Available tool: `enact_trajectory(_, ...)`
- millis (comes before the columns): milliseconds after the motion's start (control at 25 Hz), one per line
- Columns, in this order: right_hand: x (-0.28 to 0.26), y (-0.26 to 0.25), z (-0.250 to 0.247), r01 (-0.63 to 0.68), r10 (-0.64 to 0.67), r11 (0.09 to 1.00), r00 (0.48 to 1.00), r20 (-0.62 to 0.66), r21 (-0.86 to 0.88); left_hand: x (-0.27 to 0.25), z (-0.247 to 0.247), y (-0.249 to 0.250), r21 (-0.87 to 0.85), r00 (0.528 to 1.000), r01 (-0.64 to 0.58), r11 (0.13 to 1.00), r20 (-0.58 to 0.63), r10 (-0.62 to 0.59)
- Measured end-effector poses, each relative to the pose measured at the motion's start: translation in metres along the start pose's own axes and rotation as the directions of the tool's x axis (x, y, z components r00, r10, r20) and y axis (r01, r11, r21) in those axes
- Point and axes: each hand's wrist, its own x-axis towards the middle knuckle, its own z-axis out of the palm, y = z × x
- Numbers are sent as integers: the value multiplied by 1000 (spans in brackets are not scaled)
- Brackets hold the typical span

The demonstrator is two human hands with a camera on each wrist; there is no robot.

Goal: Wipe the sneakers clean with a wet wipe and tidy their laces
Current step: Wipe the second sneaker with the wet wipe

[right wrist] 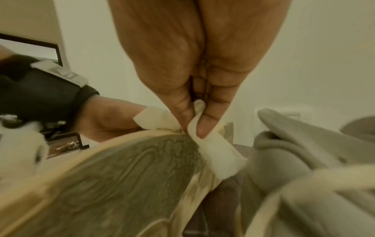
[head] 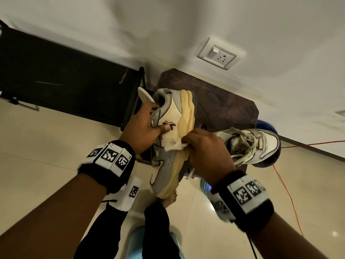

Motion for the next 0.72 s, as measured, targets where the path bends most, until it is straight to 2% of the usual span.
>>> enact_trajectory(120,-42,-12,17,85,-80,995,992,-97,54,-1,0,-2,-25,999,26,999,-42,-27)
enact_trajectory(240,-52,-19,26,107,-107,994,986,-127,-5,0,0,3,122,1000,17,992,-17,-15)
enact_trajectory(400,-7,1,14,-75,92,994,964,-248,77,2,9,17,308,998,-54,950,45,43)
enact_trajectory(520,-14,6,12,-53,63,997,977,-206,53,4,14,21,365,995,-89,927,68,68)
enact_trajectory(720,-80,-10,29,64,-65,998,987,-150,-13,5,20,26,365,993,-100,926,102,68)
